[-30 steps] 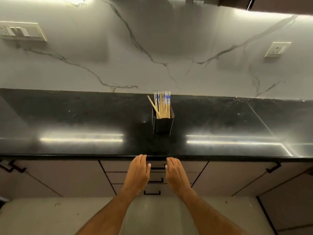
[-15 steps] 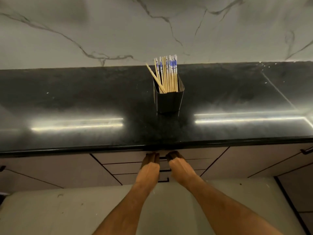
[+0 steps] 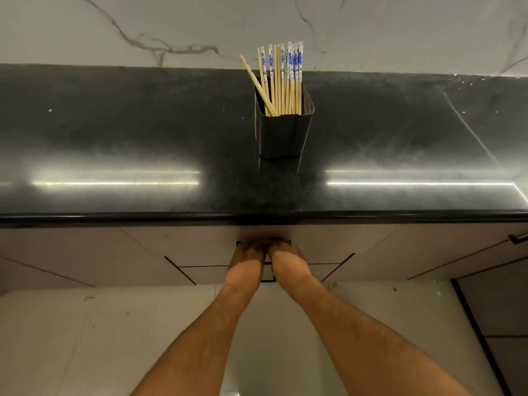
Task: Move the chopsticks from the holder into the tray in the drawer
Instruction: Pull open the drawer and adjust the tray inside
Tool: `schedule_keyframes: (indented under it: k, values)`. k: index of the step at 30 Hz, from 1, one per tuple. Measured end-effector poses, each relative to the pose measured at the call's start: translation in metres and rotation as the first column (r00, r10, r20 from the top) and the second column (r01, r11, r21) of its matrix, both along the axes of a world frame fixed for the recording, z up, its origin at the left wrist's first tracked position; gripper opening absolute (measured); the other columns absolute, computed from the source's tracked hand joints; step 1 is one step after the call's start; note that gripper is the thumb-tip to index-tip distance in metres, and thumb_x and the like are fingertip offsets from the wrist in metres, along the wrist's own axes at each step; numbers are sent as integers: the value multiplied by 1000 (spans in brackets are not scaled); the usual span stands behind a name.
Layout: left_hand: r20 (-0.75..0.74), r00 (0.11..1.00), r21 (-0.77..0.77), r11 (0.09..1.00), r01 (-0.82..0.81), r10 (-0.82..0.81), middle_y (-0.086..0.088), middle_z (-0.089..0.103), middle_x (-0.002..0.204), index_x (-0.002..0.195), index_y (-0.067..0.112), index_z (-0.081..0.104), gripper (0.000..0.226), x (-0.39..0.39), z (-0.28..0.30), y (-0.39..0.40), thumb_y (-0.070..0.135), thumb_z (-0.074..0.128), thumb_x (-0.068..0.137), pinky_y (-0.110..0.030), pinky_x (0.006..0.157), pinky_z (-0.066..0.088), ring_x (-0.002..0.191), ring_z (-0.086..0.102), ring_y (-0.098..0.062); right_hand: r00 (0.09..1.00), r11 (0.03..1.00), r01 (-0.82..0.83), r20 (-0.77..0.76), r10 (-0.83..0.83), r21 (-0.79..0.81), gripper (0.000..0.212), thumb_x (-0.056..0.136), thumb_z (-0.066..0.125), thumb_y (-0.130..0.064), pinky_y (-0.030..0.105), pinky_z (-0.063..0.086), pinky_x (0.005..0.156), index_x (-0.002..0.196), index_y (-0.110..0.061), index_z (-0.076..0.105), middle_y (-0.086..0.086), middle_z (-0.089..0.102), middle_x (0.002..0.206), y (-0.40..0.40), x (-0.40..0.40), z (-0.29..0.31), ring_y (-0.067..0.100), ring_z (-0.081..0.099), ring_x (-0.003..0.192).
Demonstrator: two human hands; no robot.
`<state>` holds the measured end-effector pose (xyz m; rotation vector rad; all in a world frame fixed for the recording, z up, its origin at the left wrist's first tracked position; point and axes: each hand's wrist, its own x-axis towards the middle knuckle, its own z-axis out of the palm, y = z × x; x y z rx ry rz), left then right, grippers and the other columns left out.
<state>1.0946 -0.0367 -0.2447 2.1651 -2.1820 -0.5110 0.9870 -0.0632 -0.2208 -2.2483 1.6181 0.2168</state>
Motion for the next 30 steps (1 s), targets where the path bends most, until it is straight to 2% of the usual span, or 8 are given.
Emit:
schedule_keyframes:
  k: [7, 12, 19, 22, 24, 27, 28, 30]
  values:
    - [-101, 994, -16, 999, -37, 35, -8, 72, 117, 118, 15, 67, 26, -3, 10, 53, 5, 52, 99, -34, 89, 53, 102, 68, -25, 997, 997, 34, 66, -30, -63, 23, 98, 58, -7, 39, 54, 95, 117, -10, 71, 12, 73, 114, 64, -10, 6, 29, 69, 104]
    - [-85, 996, -50, 998, 34, -38, -3, 59, 135, 133, 23, 57, 36, -5, 6, 110, 17, 60, 98, -31, 112, 40, 125, 53, -22, 996, 999, -12, 88, 16, -49, 23, 100, 58, -11, 37, 56, 95, 119, -13, 71, 10, 73, 115, 119, -18, 6, 27, 70, 103]
    - [-63, 996, -5, 998, 69, -69, -3, 49, 147, 143, 23, 47, 44, -13, 4, 183, 20, 57, 100, -25, 117, 31, 136, 43, -23, 995, 999, 37, 92, -34, -27, 25, 99, 61, -12, 39, 54, 100, 123, -12, 70, 11, 72, 118, 192, -22, 4, 28, 68, 108]
    - [-164, 982, 14, 996, 94, -90, -17, 56, 141, 136, 7, 56, 35, -9, -3, 223, 19, 47, 105, 5, 84, 34, 128, 52, -32, 993, 998, 66, 98, -63, -20, 22, 99, 60, -9, 44, 54, 97, 118, -7, 70, 16, 70, 115, 229, -24, 1, 34, 67, 108]
    - [-190, 980, -14, 998, 61, -62, -15, 56, 143, 136, 5, 58, 38, -9, -3, 251, 22, 41, 106, 11, 72, 28, 133, 51, -29, 994, 997, 68, 88, -65, -29, 28, 98, 62, -10, 39, 52, 101, 125, -10, 69, 13, 70, 121, 252, -26, 0, 31, 66, 110]
    - [-263, 962, -44, 997, 60, -69, 1, 44, 156, 147, 20, 50, 46, -13, -9, 281, 36, 41, 105, 12, 87, 26, 145, 38, -15, 996, 997, 42, 82, -36, -68, 33, 96, 63, -8, 36, 49, 101, 128, -13, 68, 11, 69, 125, 286, -31, -2, 29, 65, 112]
    - [-329, 943, 25, 998, 59, -47, 1, 40, 158, 150, 22, 44, 48, -15, -11, 289, 36, 44, 104, 5, 101, 25, 148, 35, -15, 997, 998, 34, 70, -30, -61, 33, 97, 62, -9, 37, 49, 102, 129, -13, 67, 12, 69, 126, 296, -33, -3, 29, 65, 114]
    - [-168, 986, 121, 992, 37, -16, -3, 35, 158, 152, 21, 34, 52, -17, -10, 304, 29, 49, 103, -19, 121, 19, 148, 30, -19, 998, 998, 23, 55, -20, -53, 34, 98, 61, -9, 37, 47, 105, 131, -13, 66, 12, 67, 129, 315, -34, -5, 29, 63, 118]
